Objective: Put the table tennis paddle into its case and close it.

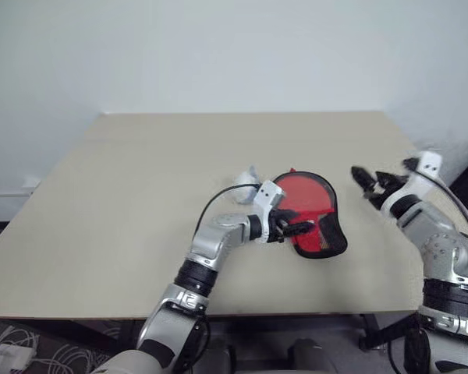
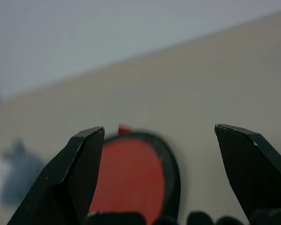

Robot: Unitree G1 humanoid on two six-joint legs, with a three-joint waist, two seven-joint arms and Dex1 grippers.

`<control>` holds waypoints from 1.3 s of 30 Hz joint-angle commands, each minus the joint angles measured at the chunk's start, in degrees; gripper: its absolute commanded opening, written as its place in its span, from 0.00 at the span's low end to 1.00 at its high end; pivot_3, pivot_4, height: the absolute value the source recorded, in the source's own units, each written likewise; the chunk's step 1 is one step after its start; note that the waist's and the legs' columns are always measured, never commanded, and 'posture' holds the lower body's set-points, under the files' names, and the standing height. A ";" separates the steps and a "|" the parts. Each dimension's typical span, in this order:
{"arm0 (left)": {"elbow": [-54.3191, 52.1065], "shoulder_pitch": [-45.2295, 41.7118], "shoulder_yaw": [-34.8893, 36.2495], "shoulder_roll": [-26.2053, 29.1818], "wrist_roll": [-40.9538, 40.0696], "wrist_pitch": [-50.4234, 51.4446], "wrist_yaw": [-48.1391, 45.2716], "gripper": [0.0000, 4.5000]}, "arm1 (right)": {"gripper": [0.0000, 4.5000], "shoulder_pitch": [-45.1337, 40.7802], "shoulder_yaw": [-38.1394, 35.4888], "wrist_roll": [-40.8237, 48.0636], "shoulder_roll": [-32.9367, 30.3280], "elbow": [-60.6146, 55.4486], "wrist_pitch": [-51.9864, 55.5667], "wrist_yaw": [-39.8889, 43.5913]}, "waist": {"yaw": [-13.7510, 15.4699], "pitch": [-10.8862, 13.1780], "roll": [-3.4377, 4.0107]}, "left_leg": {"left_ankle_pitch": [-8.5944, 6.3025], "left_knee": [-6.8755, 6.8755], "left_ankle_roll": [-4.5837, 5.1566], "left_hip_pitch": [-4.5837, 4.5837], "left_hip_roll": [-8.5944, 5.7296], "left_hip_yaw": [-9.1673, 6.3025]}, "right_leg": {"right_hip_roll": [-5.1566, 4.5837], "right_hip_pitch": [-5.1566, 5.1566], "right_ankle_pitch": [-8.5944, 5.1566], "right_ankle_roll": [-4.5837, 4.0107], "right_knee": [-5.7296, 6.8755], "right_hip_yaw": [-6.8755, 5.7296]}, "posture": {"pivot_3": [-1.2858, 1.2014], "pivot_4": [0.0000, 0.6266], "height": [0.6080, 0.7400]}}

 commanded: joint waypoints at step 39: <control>29.08 -18.67 30.65 -12.86 -15.79 14.78 26.78 0.01 | 0.92 -0.93 1.50 -9.15 -0.40 3.50 -7.40 0.52 | 0.11 0.13 -0.36 | -0.06 0.06 -0.37 -0.02 -0.08 -0.16 | 0.02 0.06 0.00 0.04 0.00 -0.07 | 0.52 0.00 1.00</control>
